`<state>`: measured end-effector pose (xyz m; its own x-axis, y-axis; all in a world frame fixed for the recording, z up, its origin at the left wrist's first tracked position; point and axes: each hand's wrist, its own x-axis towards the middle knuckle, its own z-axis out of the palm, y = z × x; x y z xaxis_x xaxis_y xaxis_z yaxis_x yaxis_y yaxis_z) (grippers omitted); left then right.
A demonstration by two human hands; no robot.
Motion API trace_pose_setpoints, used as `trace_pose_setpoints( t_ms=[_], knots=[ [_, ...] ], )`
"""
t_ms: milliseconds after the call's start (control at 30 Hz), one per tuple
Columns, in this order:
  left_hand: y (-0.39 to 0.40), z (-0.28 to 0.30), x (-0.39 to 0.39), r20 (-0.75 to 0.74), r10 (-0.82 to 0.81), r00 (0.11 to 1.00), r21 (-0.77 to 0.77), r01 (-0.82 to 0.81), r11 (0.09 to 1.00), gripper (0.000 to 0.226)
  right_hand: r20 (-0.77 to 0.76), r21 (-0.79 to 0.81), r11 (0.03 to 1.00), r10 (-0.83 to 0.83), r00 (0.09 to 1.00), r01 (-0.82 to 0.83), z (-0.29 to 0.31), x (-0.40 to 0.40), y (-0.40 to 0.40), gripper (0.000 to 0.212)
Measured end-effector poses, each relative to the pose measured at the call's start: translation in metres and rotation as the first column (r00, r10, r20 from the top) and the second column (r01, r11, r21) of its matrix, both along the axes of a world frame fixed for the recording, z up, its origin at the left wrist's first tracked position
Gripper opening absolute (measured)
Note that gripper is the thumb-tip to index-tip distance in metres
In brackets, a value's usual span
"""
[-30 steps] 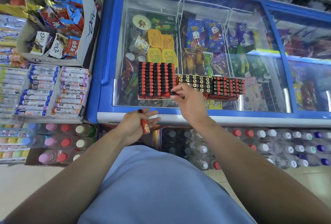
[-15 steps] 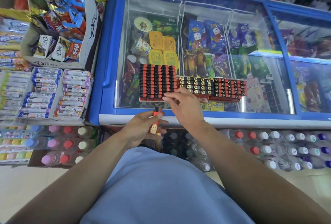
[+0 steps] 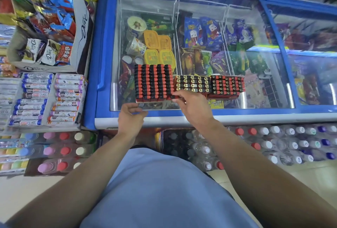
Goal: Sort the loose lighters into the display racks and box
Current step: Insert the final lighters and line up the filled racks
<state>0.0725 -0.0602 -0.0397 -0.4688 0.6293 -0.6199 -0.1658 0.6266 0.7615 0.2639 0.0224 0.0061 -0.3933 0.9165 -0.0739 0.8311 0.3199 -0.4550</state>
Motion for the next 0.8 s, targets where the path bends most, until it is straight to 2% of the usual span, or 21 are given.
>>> trace_pose_setpoints(
  t_ms=[67, 167, 300, 433, 500, 567, 633, 733, 800],
  knots=[
    [0.001, 0.002, -0.003, -0.071, 0.021, 0.997, 0.025, -0.019, 1.0, 0.045, 0.006, 0.019, 1.0, 0.014, 1.0, -0.014, -0.001, -0.008, 0.0, 0.027],
    [0.005, 0.005, -0.006, -0.052, 0.017, 0.999, 0.06, -0.013, 0.998, 0.056, -0.033, 0.005, 1.0, -0.013, 0.999, 0.013, 0.0, -0.017, 0.004, 0.027],
    [0.012, 0.006, -0.008, -0.027, -0.092, 0.995, 0.072, 0.094, 0.993, 0.067, -0.029, -0.027, 0.999, -0.022, 0.999, 0.022, -0.003, -0.011, 0.003, 0.027],
    [0.023, 0.014, -0.009, -0.065, -0.192, 0.979, 0.066, 0.196, 0.978, 0.07, -0.002, -0.027, 0.998, -0.057, 0.998, 0.057, -0.002, -0.018, 0.003, 0.034],
    [0.03, 0.017, -0.012, -0.038, -0.215, 0.976, 0.102, 0.218, 0.971, 0.067, -0.115, -0.007, 0.982, -0.187, 0.976, 0.188, -0.001, -0.025, -0.001, 0.039],
    [0.039, 0.017, -0.017, 0.097, -0.167, 0.981, 0.146, 0.152, 0.978, 0.056, -0.224, -0.093, 0.945, -0.327, 0.918, 0.314, 0.003, -0.036, -0.002, 0.045],
    [0.05, 0.019, -0.021, 0.182, -0.157, 0.971, 0.158, 0.129, 0.979, 0.042, -0.166, -0.191, 0.933, -0.336, 0.927, 0.304, 0.001, -0.045, -0.001, 0.057],
    [0.062, 0.019, -0.026, 0.157, -0.214, 0.964, 0.148, 0.191, 0.97, 0.052, -0.004, -0.219, 0.936, -0.284, 0.959, 0.277, -0.003, -0.061, -0.001, 0.072],
    [0.067, 0.017, -0.03, 0.138, -0.255, 0.957, 0.144, 0.235, 0.961, 0.051, 0.043, -0.238, 0.92, -0.311, 0.95, 0.312, -0.007, -0.068, -0.003, 0.078]
  ],
)
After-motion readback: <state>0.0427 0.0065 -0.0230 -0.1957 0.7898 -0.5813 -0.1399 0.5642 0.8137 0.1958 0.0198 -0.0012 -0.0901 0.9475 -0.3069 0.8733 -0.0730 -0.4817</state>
